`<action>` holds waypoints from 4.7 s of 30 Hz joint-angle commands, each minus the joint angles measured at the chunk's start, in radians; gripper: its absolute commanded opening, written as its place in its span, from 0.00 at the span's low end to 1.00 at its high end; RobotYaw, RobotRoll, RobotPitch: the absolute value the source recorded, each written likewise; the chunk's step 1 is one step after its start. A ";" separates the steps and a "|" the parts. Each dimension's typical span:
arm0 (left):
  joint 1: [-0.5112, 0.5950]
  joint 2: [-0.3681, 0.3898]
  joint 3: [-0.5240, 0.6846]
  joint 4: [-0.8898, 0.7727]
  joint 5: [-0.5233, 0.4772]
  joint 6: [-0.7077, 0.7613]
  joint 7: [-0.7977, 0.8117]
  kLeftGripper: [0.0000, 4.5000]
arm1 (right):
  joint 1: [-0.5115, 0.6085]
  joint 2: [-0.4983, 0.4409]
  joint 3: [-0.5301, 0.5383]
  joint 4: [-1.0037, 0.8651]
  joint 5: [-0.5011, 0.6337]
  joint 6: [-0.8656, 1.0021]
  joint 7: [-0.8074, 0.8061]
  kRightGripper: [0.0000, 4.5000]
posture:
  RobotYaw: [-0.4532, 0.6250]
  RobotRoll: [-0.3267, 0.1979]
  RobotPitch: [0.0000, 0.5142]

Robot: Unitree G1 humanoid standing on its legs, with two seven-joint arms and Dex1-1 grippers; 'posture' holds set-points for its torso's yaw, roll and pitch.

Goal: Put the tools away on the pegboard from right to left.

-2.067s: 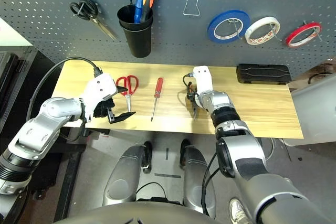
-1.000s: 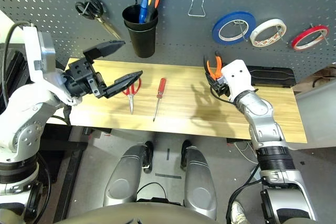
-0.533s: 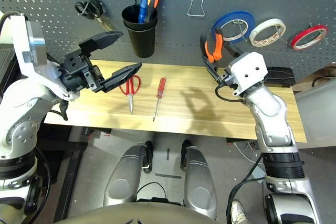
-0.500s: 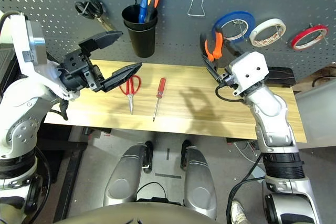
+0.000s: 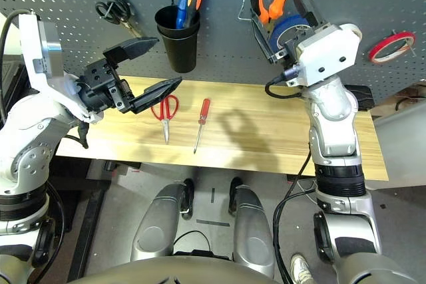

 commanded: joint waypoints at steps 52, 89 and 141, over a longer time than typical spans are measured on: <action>0.024 0.020 -0.030 0.015 0.030 -0.035 -0.012 1.00 | -0.194 0.146 0.050 0.526 -0.102 -0.231 -0.161 0.99 | 0.64 0.62 0.47; -0.031 -0.444 -0.341 0.880 0.564 -0.199 0.312 1.00 | 0.473 -0.284 0.180 0.241 -0.083 0.131 0.393 0.99 | 0.57 0.62 0.56; 0.032 -0.644 -0.192 0.958 0.631 -0.078 0.490 0.18 | 0.516 -0.271 0.132 0.250 0.009 0.076 0.449 1.00 | 0.62 0.62 0.54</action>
